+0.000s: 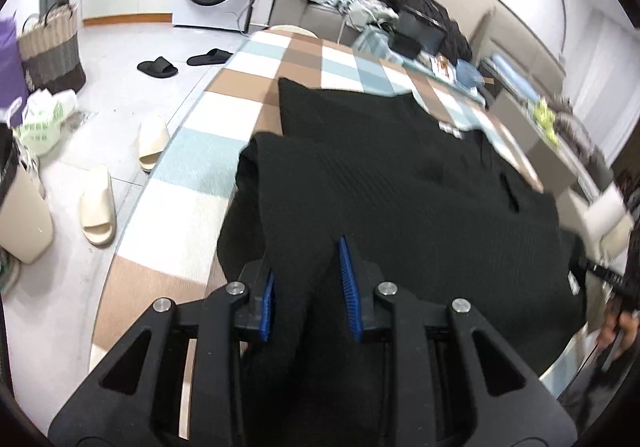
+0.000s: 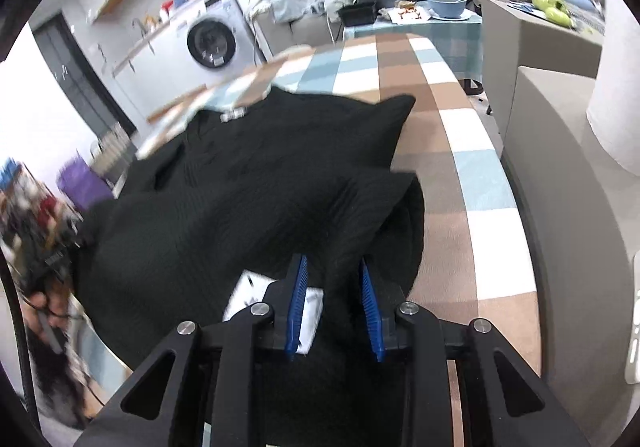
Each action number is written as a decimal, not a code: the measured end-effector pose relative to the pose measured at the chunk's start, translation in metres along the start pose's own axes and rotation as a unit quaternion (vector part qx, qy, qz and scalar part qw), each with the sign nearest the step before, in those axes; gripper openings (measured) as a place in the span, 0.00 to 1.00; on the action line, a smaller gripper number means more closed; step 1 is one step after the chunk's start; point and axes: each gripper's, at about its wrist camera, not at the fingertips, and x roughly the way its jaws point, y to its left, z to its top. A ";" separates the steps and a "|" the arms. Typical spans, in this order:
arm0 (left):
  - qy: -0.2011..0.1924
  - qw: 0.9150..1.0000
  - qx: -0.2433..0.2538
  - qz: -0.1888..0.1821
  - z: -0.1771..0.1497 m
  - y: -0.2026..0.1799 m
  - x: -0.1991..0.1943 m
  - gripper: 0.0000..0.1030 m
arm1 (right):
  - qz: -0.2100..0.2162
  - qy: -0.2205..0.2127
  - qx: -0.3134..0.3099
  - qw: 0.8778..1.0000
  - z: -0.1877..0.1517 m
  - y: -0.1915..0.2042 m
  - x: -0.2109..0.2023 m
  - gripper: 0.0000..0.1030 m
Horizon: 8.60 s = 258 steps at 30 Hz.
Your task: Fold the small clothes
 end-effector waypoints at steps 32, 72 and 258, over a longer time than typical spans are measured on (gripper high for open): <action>-0.014 1.000 -0.001 0.012 0.003 0.020 -0.032 0.61 | 0.045 -0.004 0.079 0.996 -0.029 -0.047 -0.012 0.52; 0.011 1.000 0.023 0.017 -0.025 0.014 -0.034 0.65 | 0.138 -0.014 0.091 0.986 -0.066 -0.031 -0.016 0.52; -0.057 0.998 -0.015 -0.026 -0.038 0.005 -0.103 0.67 | 0.012 -0.070 0.074 0.995 -0.019 0.005 -0.036 0.40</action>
